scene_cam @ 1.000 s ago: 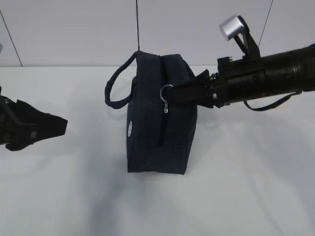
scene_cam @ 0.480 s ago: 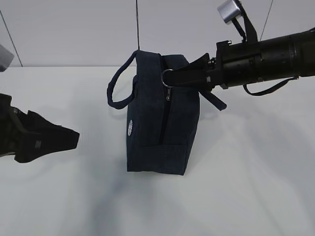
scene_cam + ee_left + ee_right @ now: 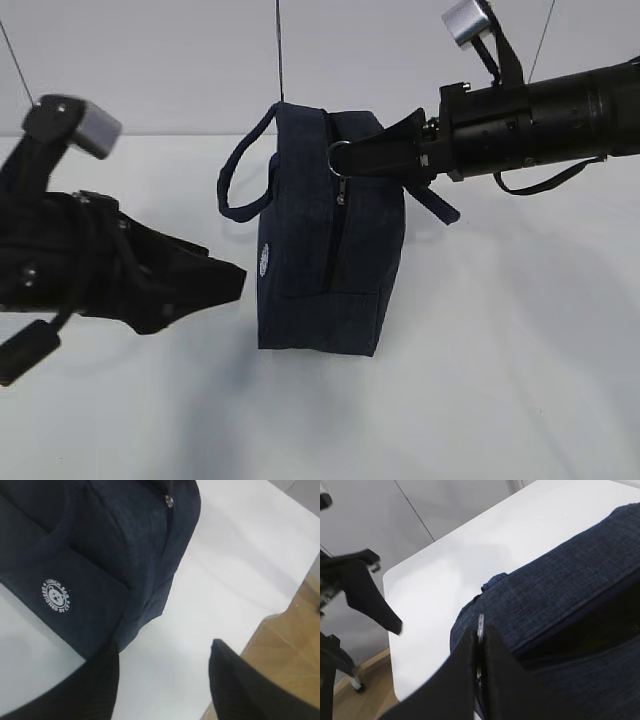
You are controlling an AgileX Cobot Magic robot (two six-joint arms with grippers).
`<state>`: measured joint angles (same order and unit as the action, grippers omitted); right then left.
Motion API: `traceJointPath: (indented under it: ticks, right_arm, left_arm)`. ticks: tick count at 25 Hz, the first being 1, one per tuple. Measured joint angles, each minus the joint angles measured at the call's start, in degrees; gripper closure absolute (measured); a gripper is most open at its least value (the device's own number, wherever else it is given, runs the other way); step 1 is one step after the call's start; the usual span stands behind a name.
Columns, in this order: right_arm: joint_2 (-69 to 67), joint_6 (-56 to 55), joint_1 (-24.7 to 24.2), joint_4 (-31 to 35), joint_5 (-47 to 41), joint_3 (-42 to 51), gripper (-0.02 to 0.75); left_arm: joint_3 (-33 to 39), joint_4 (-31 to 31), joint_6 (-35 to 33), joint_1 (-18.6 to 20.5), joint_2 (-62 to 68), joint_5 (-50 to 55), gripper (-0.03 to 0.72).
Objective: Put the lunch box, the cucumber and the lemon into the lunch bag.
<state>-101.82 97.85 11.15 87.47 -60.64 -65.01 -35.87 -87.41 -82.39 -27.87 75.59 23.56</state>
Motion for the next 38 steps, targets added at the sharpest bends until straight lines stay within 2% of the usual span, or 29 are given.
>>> traceJointPath:
  ticks: [4,11,18,23,26,29,31,38]
  right_arm:
    - [0.00,-0.13,0.00,0.00,-0.37,0.00,0.731]
    - [0.00,-0.17,0.00,-0.09,-0.50,0.00,0.731]
    - [0.00,-0.17,0.00,-0.09,-0.54,0.00,0.731]
    - [0.00,-0.27,0.00,-0.09,-0.63,0.00,0.731]
    - [0.00,-0.40,0.00,-0.09,-0.63,0.00,0.731]
    - [0.00,-0.60,0.00,-0.09,-0.63,0.00,0.731]
    - [0.00,-0.75,0.00,-0.09,-0.38,0.00,0.731]
    - [0.00,-1.18,0.00,0.70,1.17,0.00,0.731]
  left_arm:
    - [-2.04,-5.14,-7.49,-3.95,4.82,-4.15,0.273]
    - [-8.45,-6.93,-9.67,-8.12,11.79,-11.78,0.273]
    - [-12.94,-9.50,-9.77,-8.24,17.56,-15.59,0.276]
    - [-16.64,-10.41,-9.79,-8.24,21.15,-15.98,0.312]
    - [-17.32,-11.82,-9.79,-8.24,22.31,-15.04,0.402]
    - [-17.46,-12.31,-9.79,-8.24,22.39,-13.05,0.596]
    - [-17.46,-13.00,-9.41,-8.24,22.53,-11.83,0.668]
    - [-17.46,-13.64,-7.96,-8.24,22.58,-11.33,0.693]
